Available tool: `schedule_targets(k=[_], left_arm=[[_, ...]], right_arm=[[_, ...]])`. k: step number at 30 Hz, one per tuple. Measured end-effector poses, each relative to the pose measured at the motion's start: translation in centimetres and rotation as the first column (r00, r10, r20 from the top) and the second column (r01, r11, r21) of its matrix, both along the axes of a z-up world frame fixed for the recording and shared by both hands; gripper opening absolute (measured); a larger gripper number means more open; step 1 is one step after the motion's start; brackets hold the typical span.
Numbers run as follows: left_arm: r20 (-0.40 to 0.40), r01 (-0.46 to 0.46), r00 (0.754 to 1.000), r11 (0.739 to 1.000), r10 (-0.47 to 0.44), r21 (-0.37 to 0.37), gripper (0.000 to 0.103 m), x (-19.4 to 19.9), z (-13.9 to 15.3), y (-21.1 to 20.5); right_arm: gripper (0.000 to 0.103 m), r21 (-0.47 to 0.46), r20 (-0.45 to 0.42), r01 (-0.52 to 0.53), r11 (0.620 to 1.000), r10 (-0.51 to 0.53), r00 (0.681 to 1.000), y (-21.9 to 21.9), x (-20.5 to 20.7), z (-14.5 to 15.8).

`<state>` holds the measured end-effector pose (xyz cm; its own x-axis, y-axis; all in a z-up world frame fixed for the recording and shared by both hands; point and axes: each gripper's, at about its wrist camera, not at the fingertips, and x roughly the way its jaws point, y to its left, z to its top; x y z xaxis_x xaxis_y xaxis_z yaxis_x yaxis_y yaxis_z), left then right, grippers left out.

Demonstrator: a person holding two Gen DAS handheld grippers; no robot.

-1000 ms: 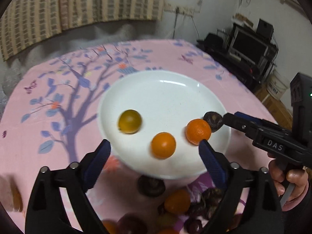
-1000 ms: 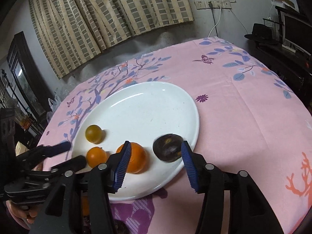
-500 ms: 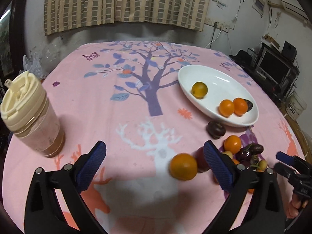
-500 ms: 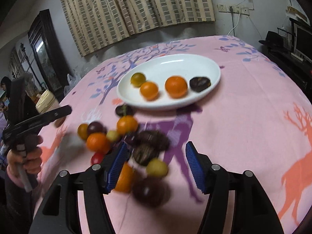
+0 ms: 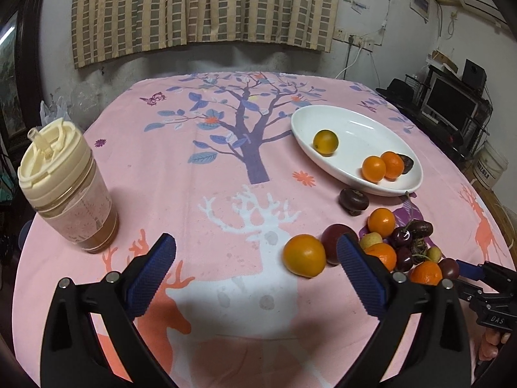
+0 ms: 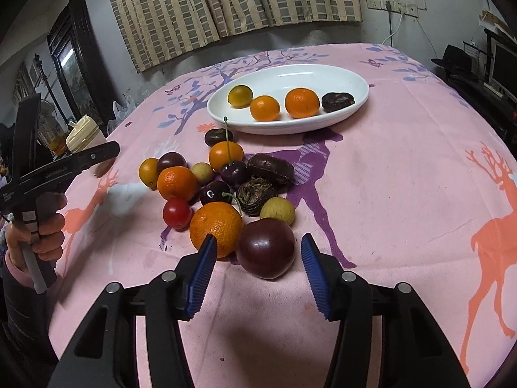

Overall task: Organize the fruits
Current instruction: 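Grasp the dark red plum with the right tool, then grasp the yellow-orange tomato with the left tool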

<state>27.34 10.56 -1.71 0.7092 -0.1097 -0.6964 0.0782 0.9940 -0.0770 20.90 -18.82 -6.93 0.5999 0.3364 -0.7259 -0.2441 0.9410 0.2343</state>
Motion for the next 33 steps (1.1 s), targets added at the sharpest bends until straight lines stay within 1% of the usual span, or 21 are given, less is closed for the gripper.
schedule_targets(k=[3,6,7,10,12,13,15,16,17,19,24,26,27,28,31,33], left_arm=[[-0.010,-0.015,1.000,1.000,0.014,-0.014,0.098,0.1,-0.1,0.7],[-0.016,-0.023,1.000,1.000,0.023,-0.011,0.098,0.1,-0.3,0.9],[-0.019,-0.025,1.000,1.000,0.025,-0.008,0.098,0.1,-0.4,1.0],[-0.037,-0.019,0.999,1.000,0.018,-0.008,0.098,0.2,-0.9,0.9],[-0.046,0.005,0.999,1.000,-0.005,-0.002,0.098,0.2,-1.2,0.5],[-0.050,0.030,0.998,1.000,-0.029,0.005,0.098,0.1,-1.4,0.0],[-0.059,0.080,0.995,0.997,-0.079,0.017,0.098,0.0,-1.8,-1.0],[-0.061,0.109,0.992,0.994,-0.107,0.023,0.092,0.0,-2.0,-1.5],[-0.064,0.138,0.989,0.990,-0.135,0.032,0.080,-0.1,-2.3,-2.1],[-0.083,0.198,0.977,0.979,-0.194,0.045,0.073,0.0,-2.9,-3.2],[-0.094,0.273,0.960,0.955,-0.263,0.112,0.072,0.6,-4.2,-4.6],[-0.099,0.294,0.954,0.949,-0.283,0.116,0.057,1.0,-4.5,-4.6],[-0.104,0.302,0.951,0.946,-0.291,0.115,0.056,1.3,-4.7,-4.6],[-0.106,0.305,0.950,0.945,-0.293,0.122,0.052,1.6,-4.9,-4.5],[-0.116,0.332,0.941,0.936,-0.319,0.117,0.051,2.2,-5.4,-4.3],[-0.108,0.345,0.937,0.930,-0.333,0.124,0.051,2.4,-5.3,-4.3]], right_arm=[[0.051,0.034,-0.029,0.009,0.999,-0.008,1.000,-0.6,0.4,-0.4],[0.043,0.074,-0.061,0.016,0.997,-0.011,0.998,-1.2,0.8,-0.9],[0.040,0.102,-0.074,0.012,0.995,-0.004,0.997,-1.4,1.0,-1.1],[0.040,0.160,-0.089,0.016,0.987,-0.002,0.996,-2.0,1.1,-1.4],[0.040,0.216,-0.102,0.025,0.976,-0.003,0.995,-2.7,1.2,-1.7],[0.040,0.260,-0.113,0.034,0.965,-0.004,0.994,-3.2,1.3,-1.9],[0.040,0.286,-0.117,0.051,0.957,-0.018,0.993,-3.7,1.4,-2.0],[0.040,0.282,-0.114,0.054,0.958,-0.023,0.993,-3.7,1.3,-2.0],[0.040,0.282,-0.112,0.048,0.958,-0.017,0.994,-3.5,1.3,-1.9],[0.040,0.285,-0.112,0.039,0.958,-0.007,0.994,-3.4,1.4,-1.8],[0.040,0.309,-0.120,0.045,0.950,-0.008,0.993,-3.7,1.5,-2.0],[0.040,0.312,-0.122,0.041,0.949,-0.002,0.993,-3.7,1.6,-2.1],[0.040,0.314,-0.123,0.039,0.949,0.000,0.992,-3.8,1.6,-2.1],[0.040,0.316,-0.125,0.038,0.948,0.001,0.992,-3.8,1.6,-2.1],[0.040,0.325,-0.131,0.041,0.945,0.002,0.991,-3.9,1.7,-2.3],[0.040,0.325,-0.131,0.042,0.945,0.000,0.991,-4.0,1.7,-2.3]])
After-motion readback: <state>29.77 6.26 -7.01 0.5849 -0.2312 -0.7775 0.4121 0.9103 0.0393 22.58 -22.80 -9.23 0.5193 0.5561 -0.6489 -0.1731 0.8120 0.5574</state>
